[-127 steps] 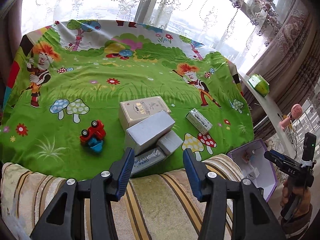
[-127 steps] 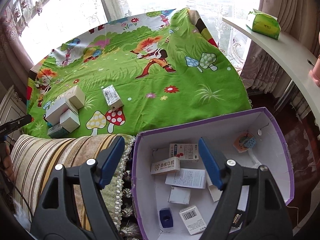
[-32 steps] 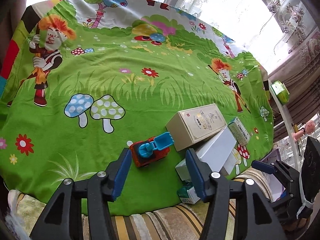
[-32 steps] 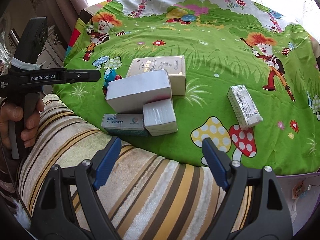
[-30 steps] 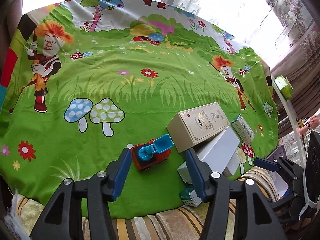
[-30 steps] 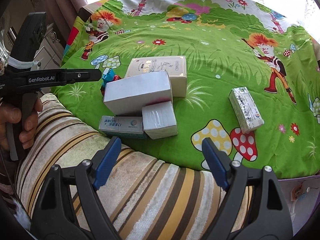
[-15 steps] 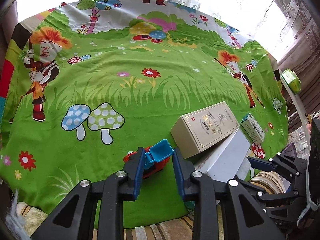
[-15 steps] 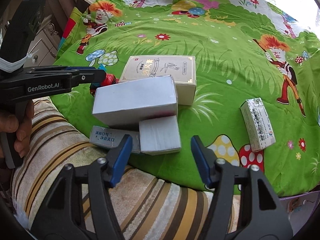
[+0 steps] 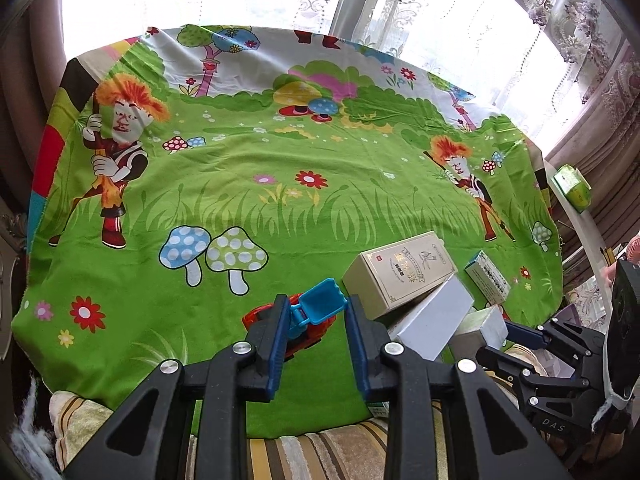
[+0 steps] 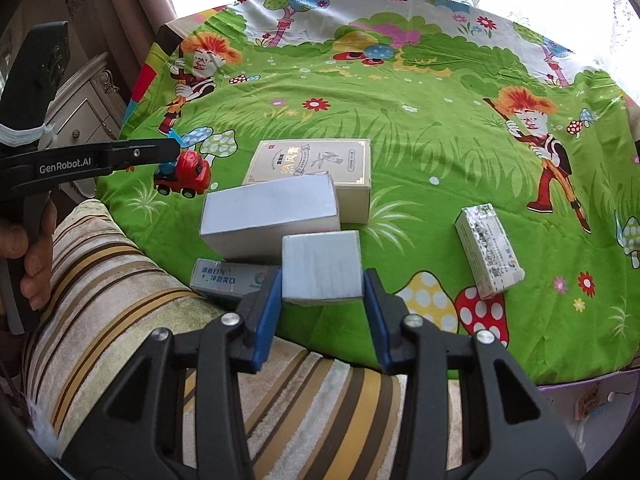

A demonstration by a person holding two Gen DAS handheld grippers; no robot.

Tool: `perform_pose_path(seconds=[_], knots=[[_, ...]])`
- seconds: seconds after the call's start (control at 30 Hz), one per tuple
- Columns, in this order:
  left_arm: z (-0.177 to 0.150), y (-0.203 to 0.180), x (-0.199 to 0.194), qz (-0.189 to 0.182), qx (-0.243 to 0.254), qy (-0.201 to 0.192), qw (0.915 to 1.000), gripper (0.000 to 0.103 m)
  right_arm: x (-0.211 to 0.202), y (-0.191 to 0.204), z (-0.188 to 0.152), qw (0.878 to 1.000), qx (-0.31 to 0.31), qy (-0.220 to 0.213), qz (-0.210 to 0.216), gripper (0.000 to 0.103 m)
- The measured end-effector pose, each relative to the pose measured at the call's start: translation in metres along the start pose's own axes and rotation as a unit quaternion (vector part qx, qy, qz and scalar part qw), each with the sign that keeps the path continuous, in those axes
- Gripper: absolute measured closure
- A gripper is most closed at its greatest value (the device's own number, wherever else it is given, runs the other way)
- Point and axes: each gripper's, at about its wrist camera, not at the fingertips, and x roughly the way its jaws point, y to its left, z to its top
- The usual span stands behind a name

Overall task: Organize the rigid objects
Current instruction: 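Lift the red toy car with left tool while right tool grasps a small white box, then carry the red toy car with left tool while right tool carries the white box over the storage box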

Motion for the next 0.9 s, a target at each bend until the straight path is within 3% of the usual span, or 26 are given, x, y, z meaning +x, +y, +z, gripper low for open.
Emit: perform_pose_path(seconds=[0.2, 0.4, 0.7, 0.9], knots=[[0.006, -0.018, -0.028, -0.014, 0.016, -0.026, 0.9994, 0.074, -0.037, -0.019, -0.017, 0.998, 0.044, -0.034, -0.006, 0.059], [0.008, -0.059, -0.045, -0.039, 0.056, -0.037, 0.9970, 0.074, -0.073, -0.057, -0.048, 0.995, 0.081, -0.046, -0.037, 0.059], [0.004, -0.128, -0.045, -0.088, 0.109, -0.029, 0.9897, 0.074, -0.118, -0.151, -0.111, 0.979, 0.166, -0.039, -0.111, 0.059], [-0.003, -0.175, -0.041, -0.118, 0.143, -0.016, 0.9824, 0.074, -0.123, -0.205, -0.140, 0.966, 0.213, -0.023, -0.144, 0.059]])
